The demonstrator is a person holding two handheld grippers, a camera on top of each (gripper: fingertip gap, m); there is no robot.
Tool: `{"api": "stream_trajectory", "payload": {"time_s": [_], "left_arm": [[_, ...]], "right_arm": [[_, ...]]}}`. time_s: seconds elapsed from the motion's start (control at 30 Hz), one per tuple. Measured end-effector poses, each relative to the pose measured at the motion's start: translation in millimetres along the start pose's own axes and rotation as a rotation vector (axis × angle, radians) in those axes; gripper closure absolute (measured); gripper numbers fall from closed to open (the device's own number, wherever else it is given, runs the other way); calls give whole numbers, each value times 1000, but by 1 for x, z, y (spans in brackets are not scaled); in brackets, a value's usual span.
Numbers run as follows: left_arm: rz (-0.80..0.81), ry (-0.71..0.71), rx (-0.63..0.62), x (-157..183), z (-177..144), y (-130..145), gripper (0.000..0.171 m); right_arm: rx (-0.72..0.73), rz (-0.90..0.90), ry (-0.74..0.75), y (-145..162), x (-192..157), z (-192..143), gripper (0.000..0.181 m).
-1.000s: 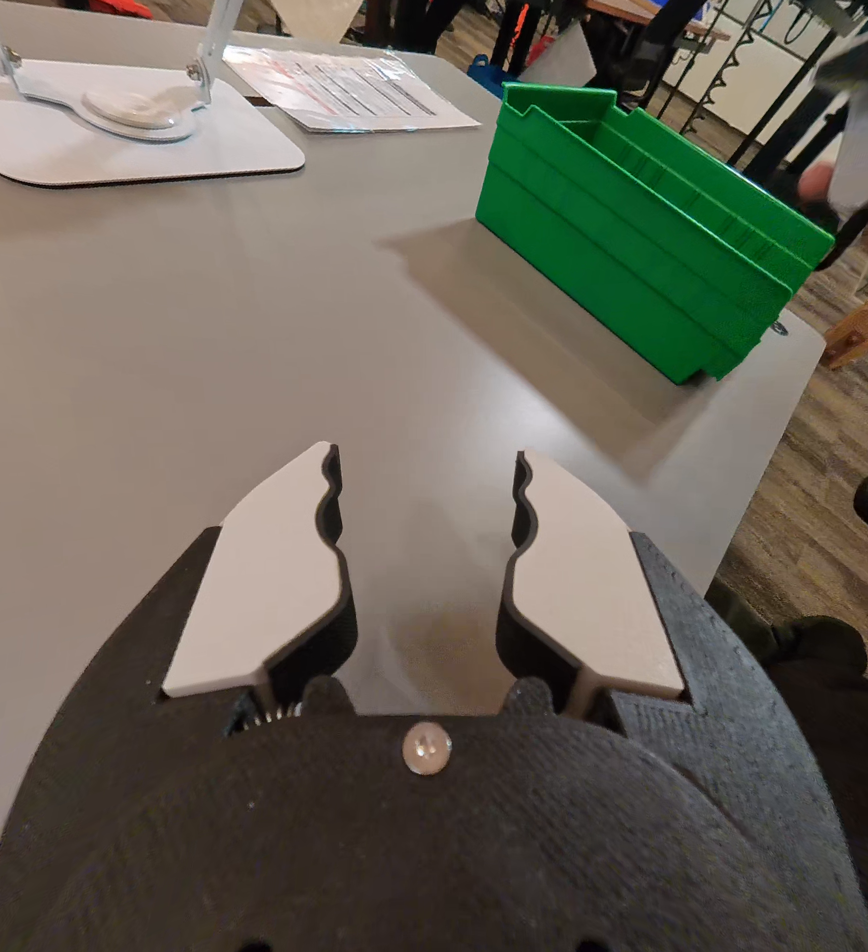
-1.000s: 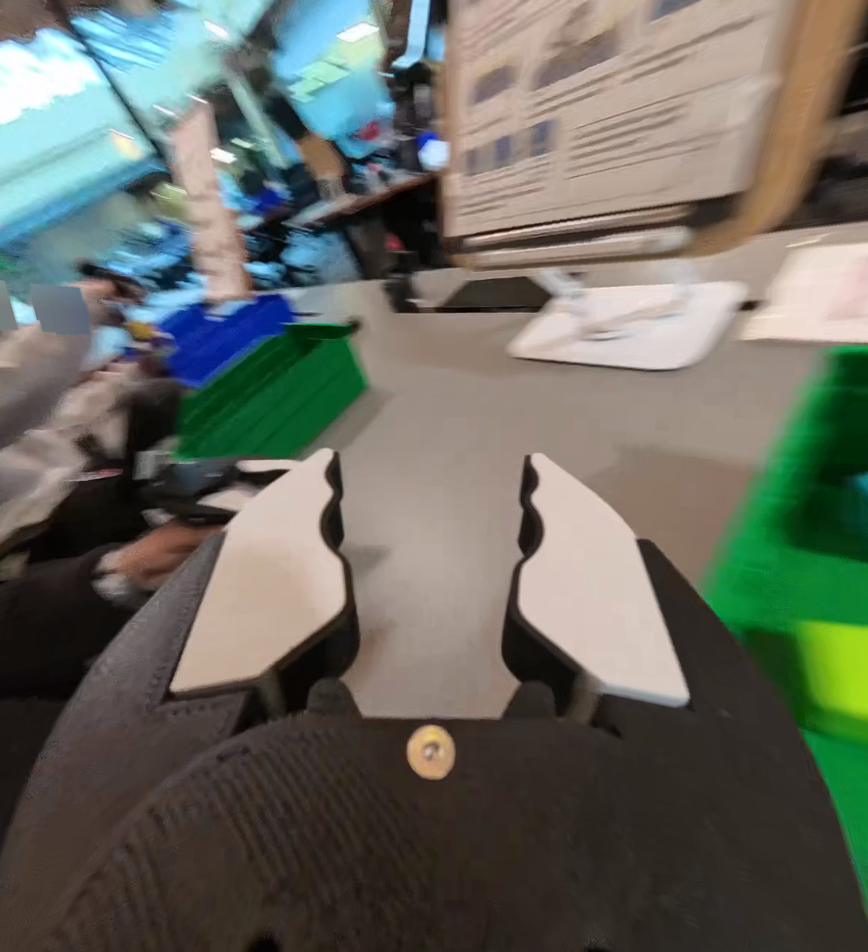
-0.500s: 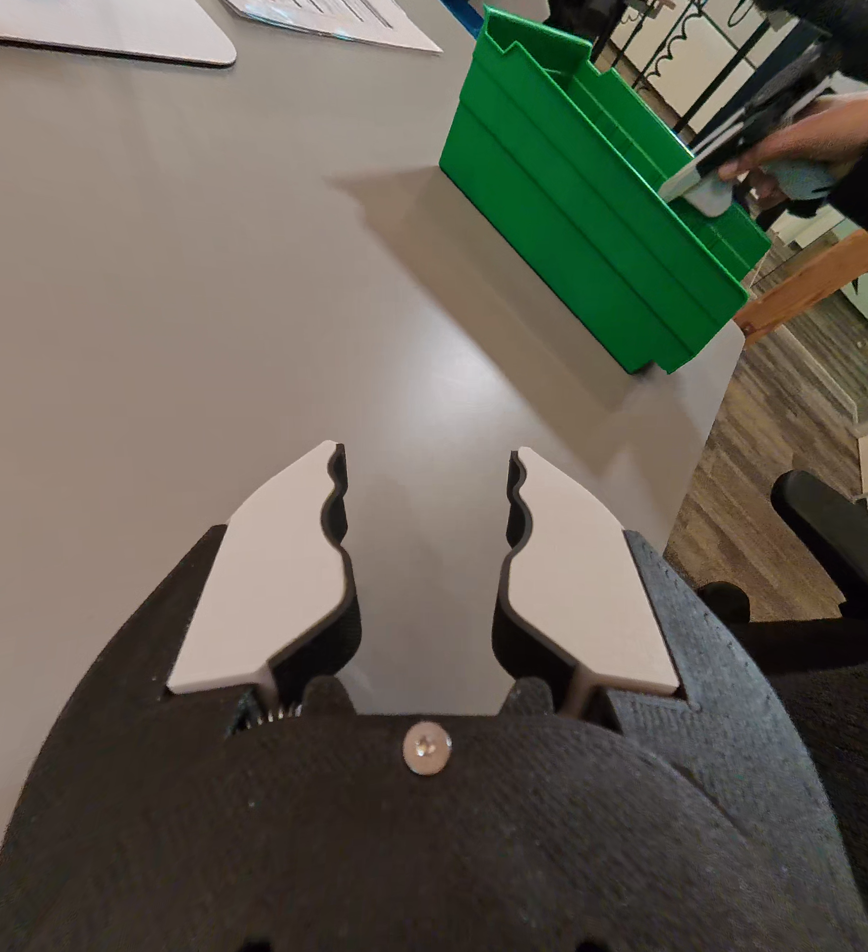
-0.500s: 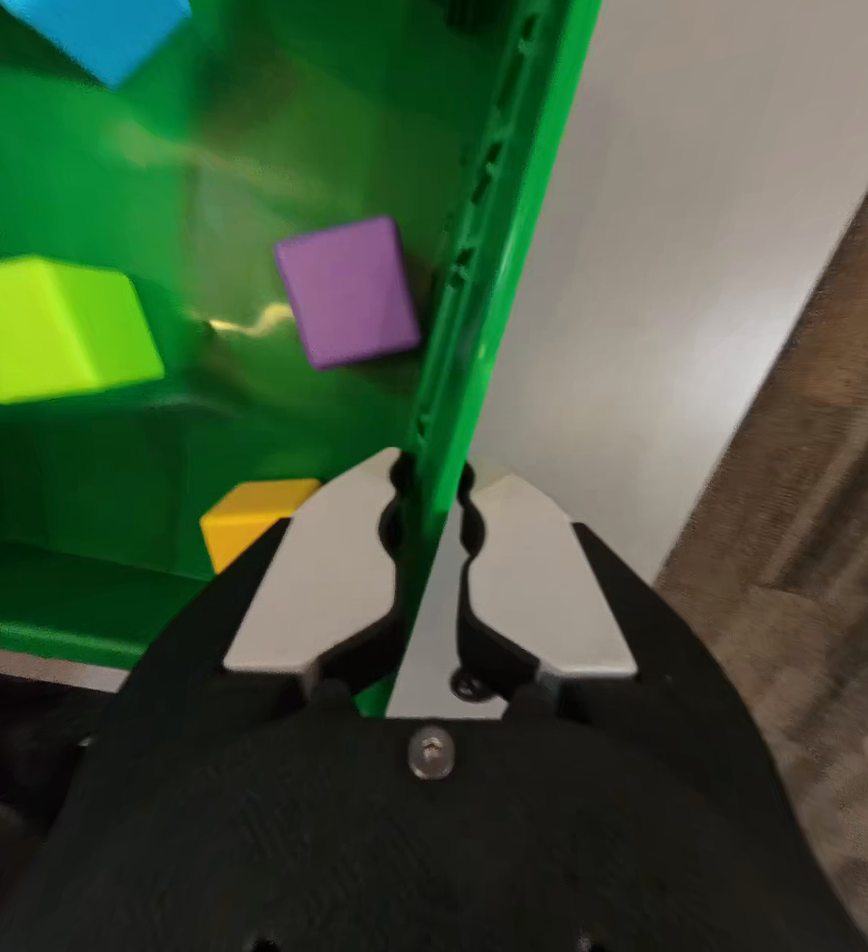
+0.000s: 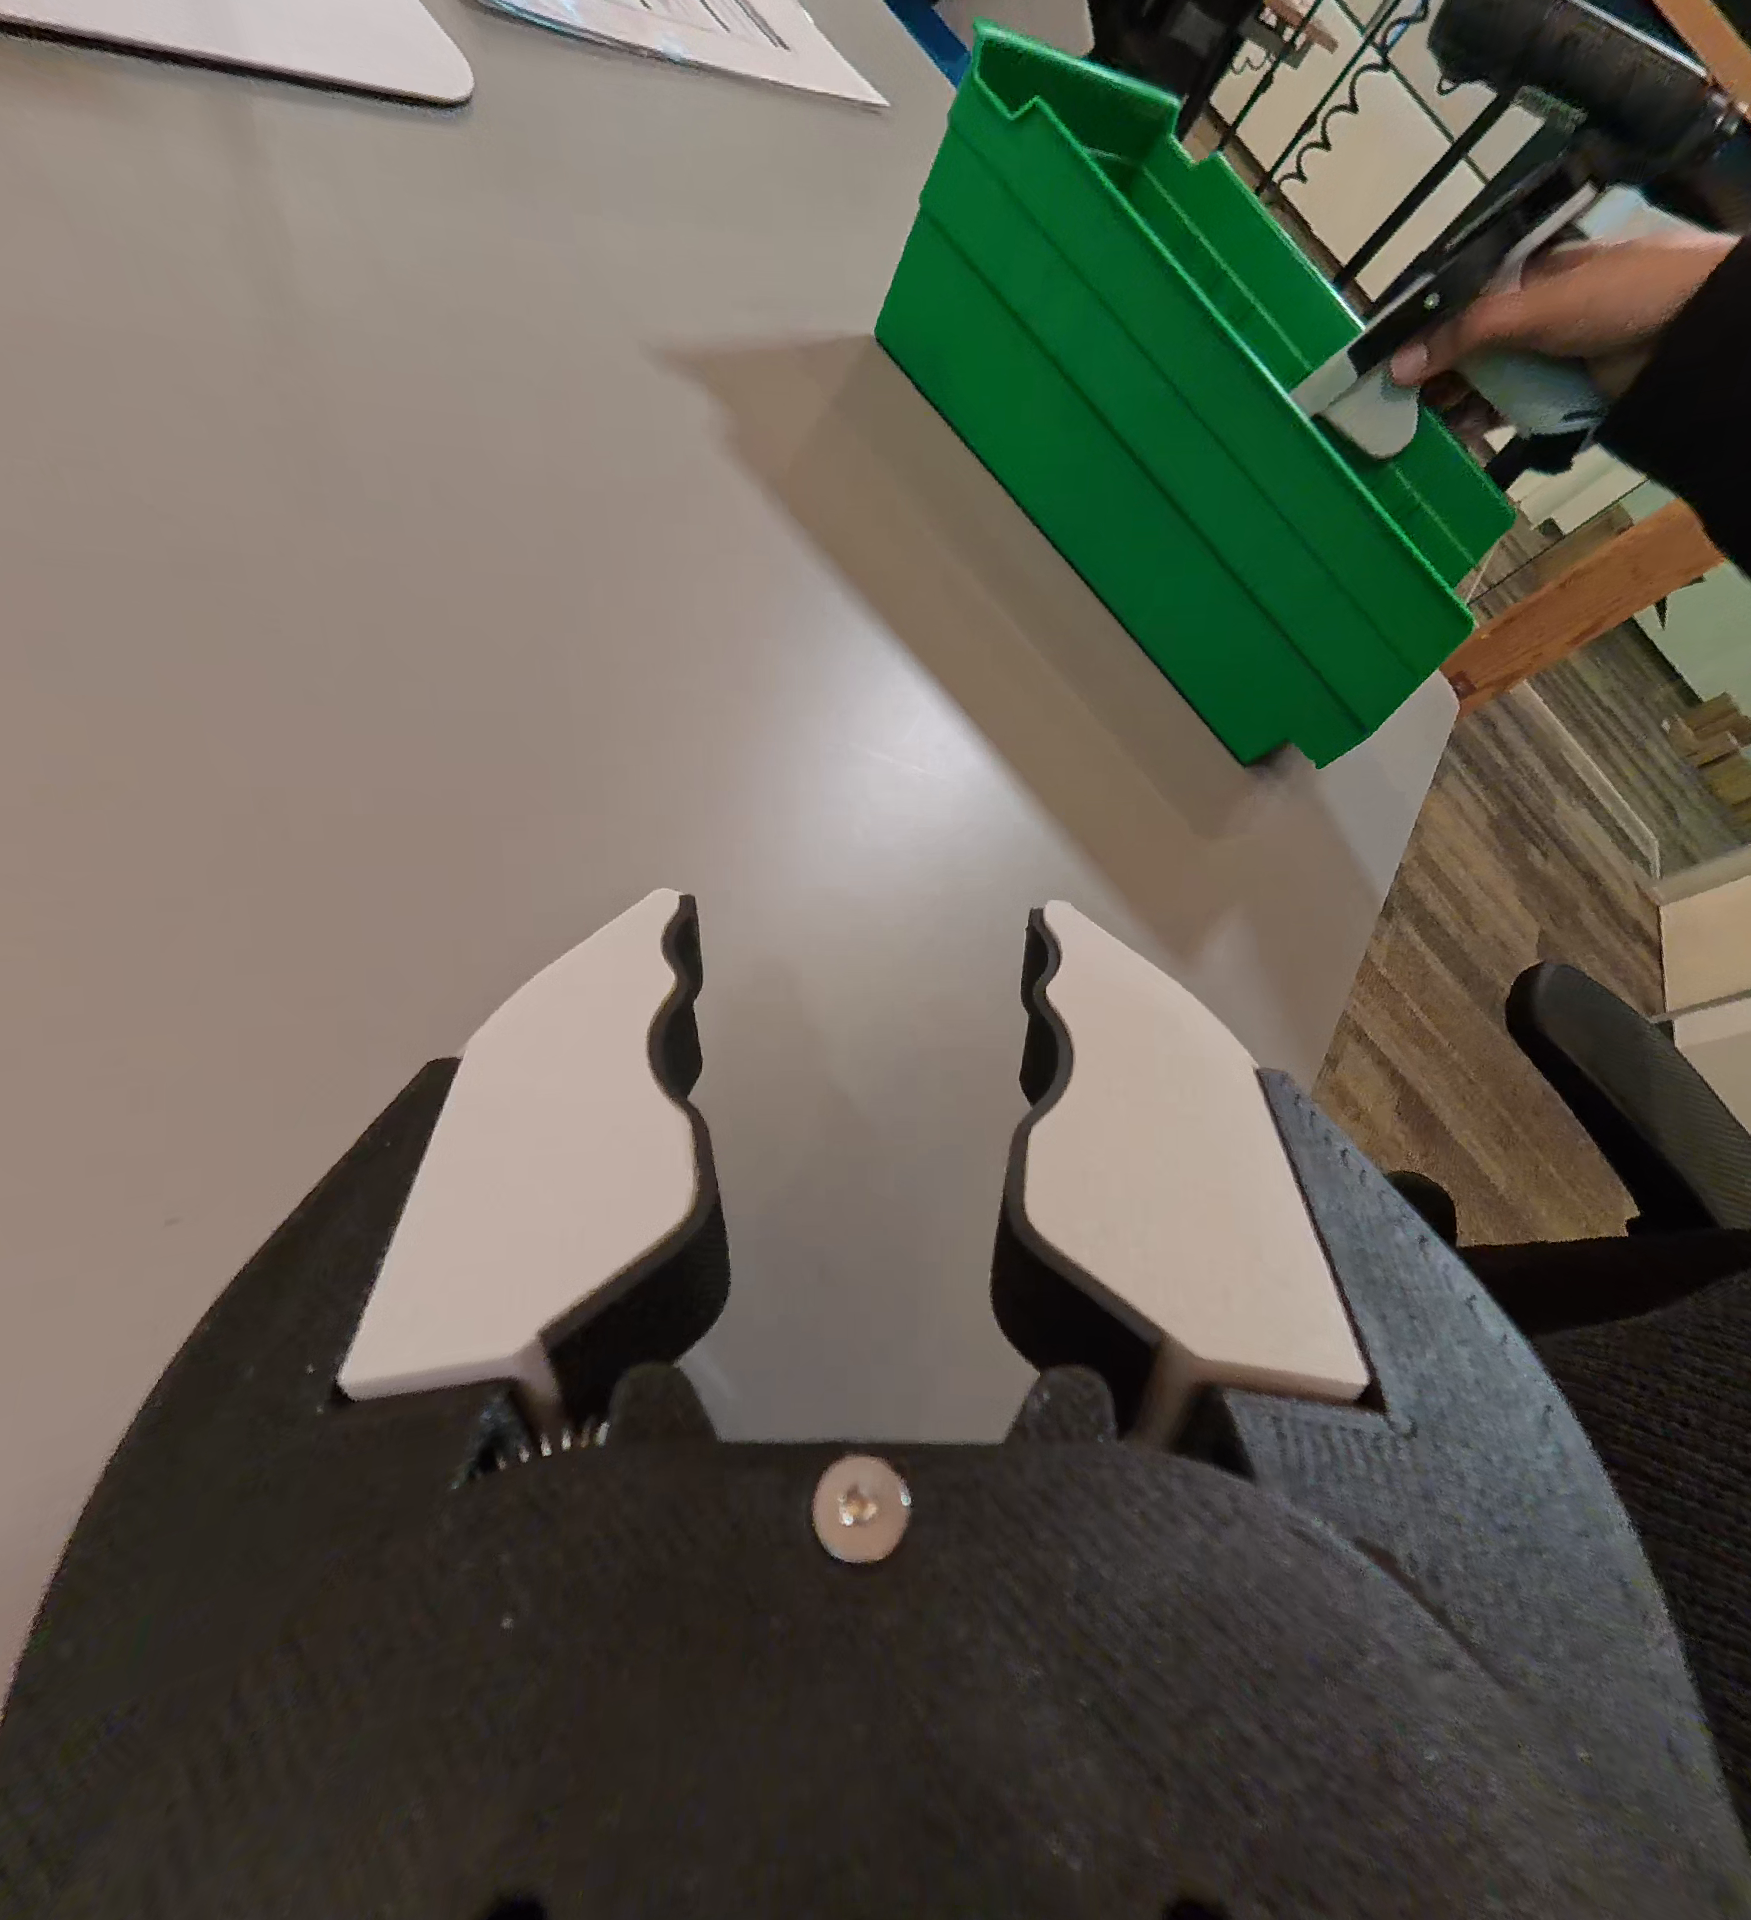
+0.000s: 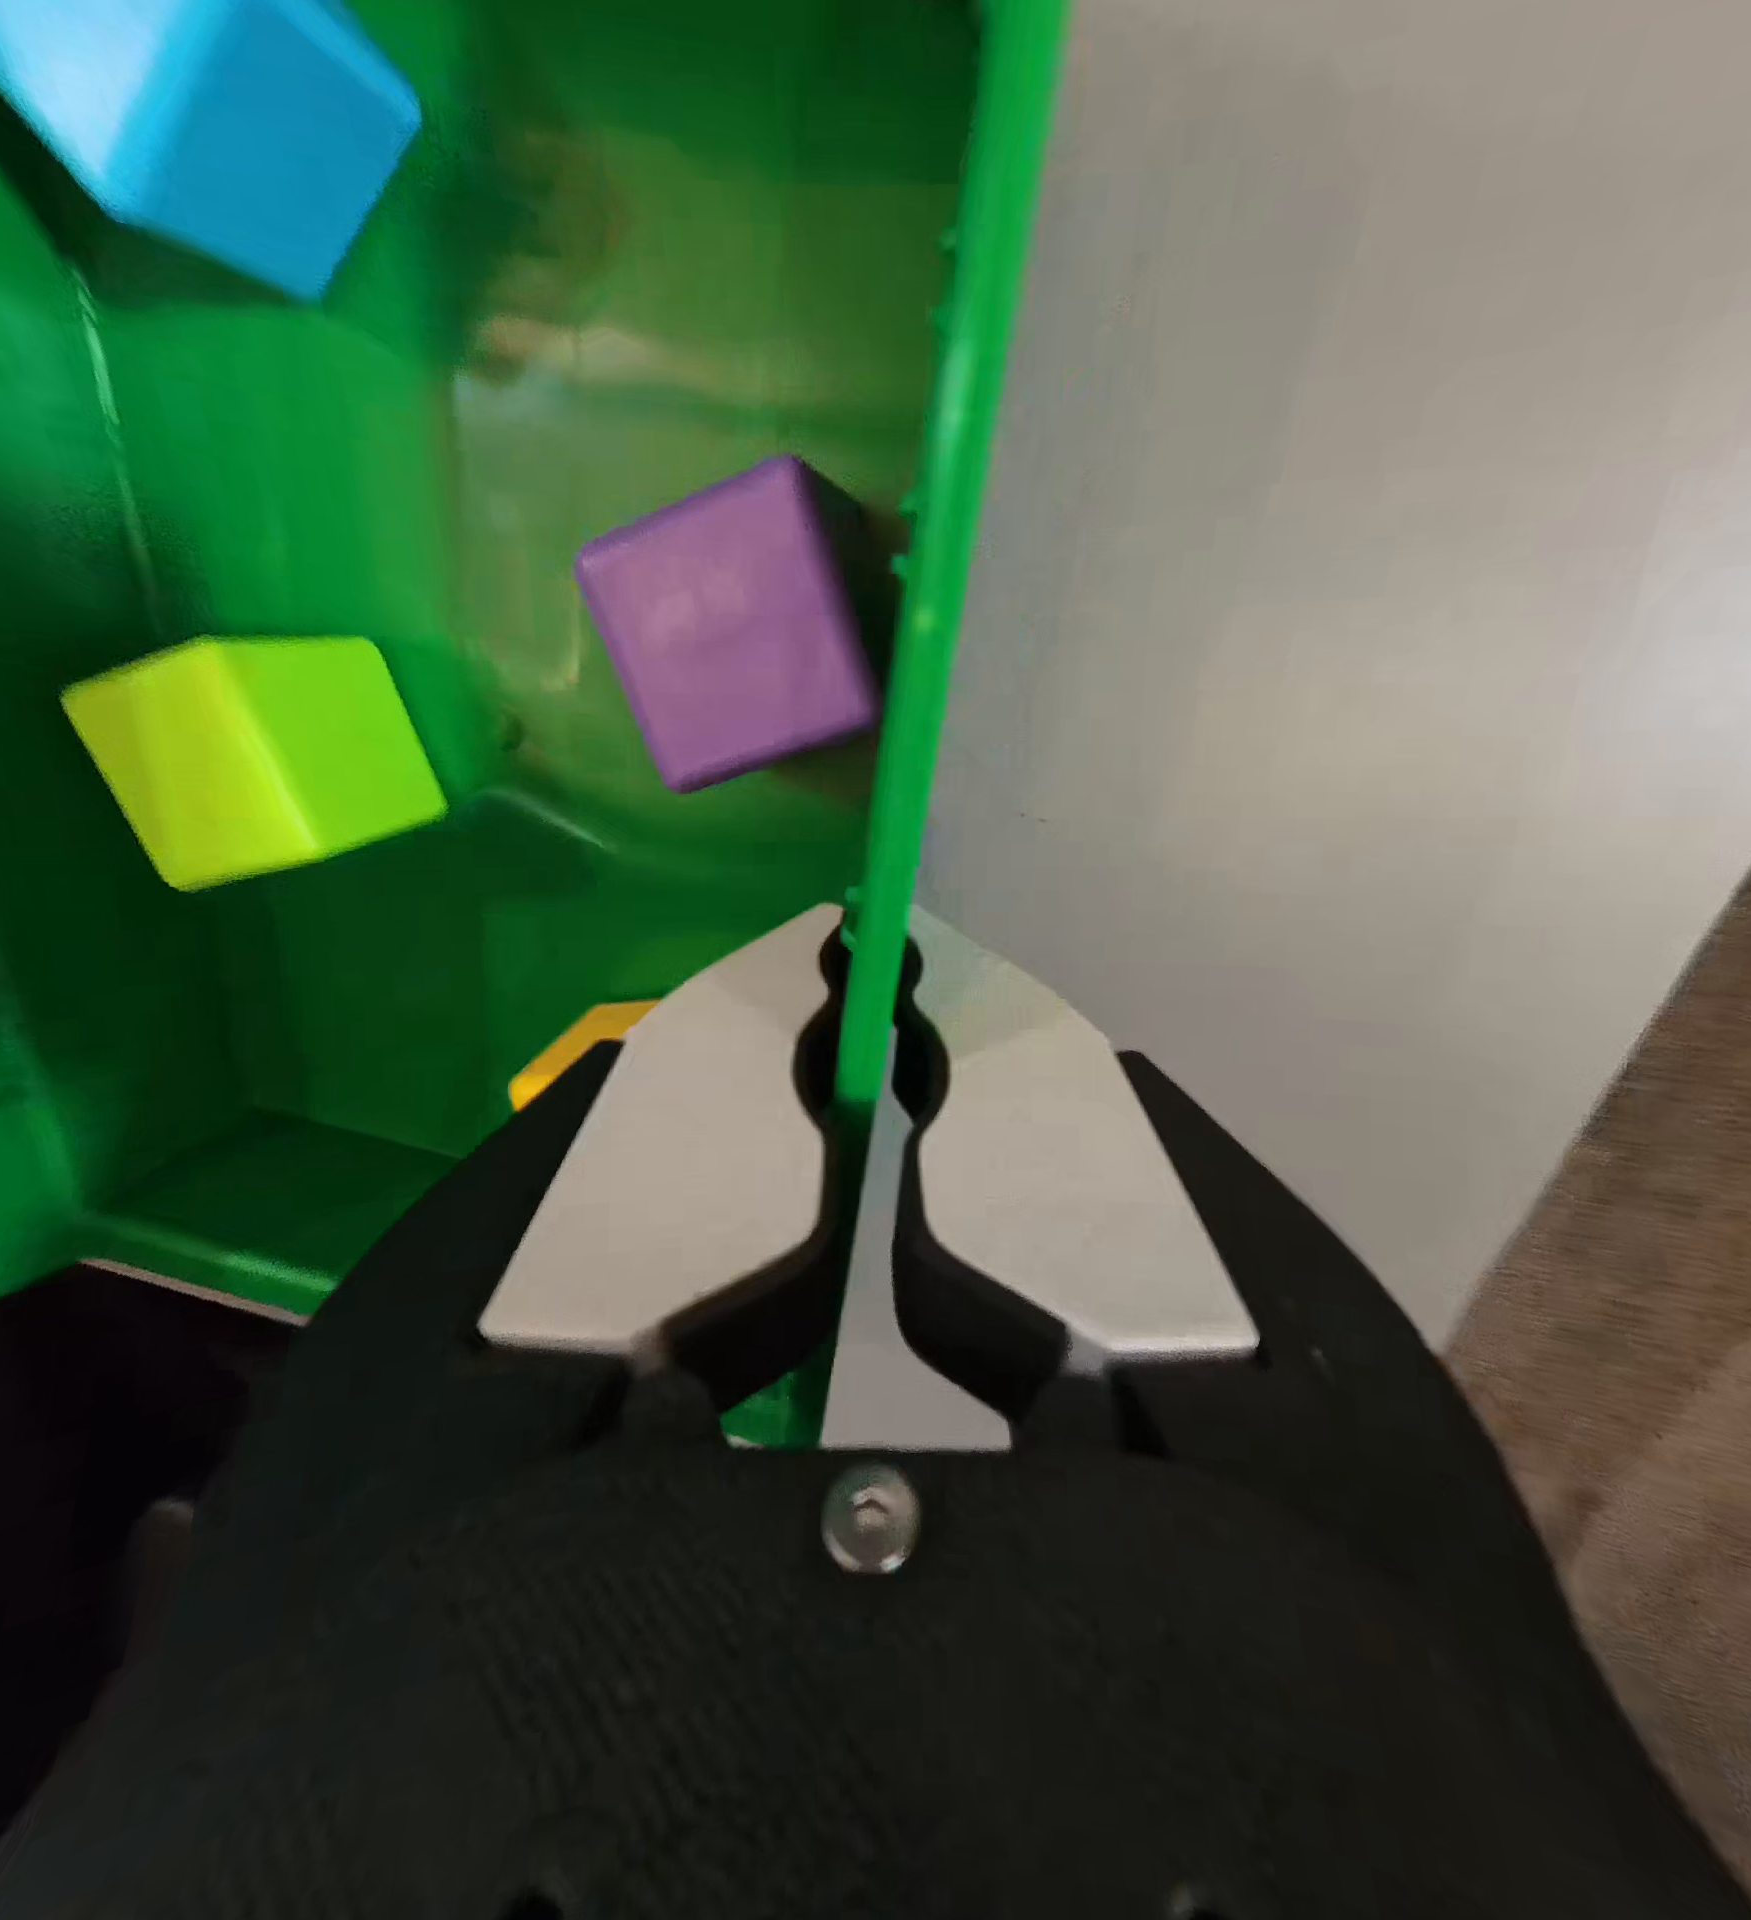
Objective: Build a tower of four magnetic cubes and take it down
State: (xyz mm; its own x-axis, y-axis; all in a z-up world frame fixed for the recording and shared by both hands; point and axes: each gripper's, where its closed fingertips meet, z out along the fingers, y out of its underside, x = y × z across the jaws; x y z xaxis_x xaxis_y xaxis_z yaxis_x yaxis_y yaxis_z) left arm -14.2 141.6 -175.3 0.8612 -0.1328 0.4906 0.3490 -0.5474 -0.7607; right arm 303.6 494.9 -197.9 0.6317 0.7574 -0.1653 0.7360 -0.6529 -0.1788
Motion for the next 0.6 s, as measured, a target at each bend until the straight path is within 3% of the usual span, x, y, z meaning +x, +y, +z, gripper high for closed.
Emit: {"api": "stream_trajectory", "payload": {"time_s": [0.17, 0.27, 0.33, 0.47, 0.53, 0.6], "left_arm": [[0, -9, 46, 7, -10, -13, 113], [-32, 43, 119, 28, -36, -38, 112], [24, -1, 179, 35, -59, -56, 109], [265, -411, 176, -3, -109, -71, 89], [305, -695, 105, -44, -144, -60, 93], [223, -732, 64, -62, -164, -38, 101]], "right_arm": [[41, 0, -31, -8, -18, -2, 177], [10, 1, -58, -7, -38, 3, 177], [13, -10, -77, -11, -54, 8, 178], [13, -32, -103, -23, -93, 20, 177], [8, -43, -110, -29, -116, 26, 177], [4, -58, -105, -37, -140, 31, 177]]}}
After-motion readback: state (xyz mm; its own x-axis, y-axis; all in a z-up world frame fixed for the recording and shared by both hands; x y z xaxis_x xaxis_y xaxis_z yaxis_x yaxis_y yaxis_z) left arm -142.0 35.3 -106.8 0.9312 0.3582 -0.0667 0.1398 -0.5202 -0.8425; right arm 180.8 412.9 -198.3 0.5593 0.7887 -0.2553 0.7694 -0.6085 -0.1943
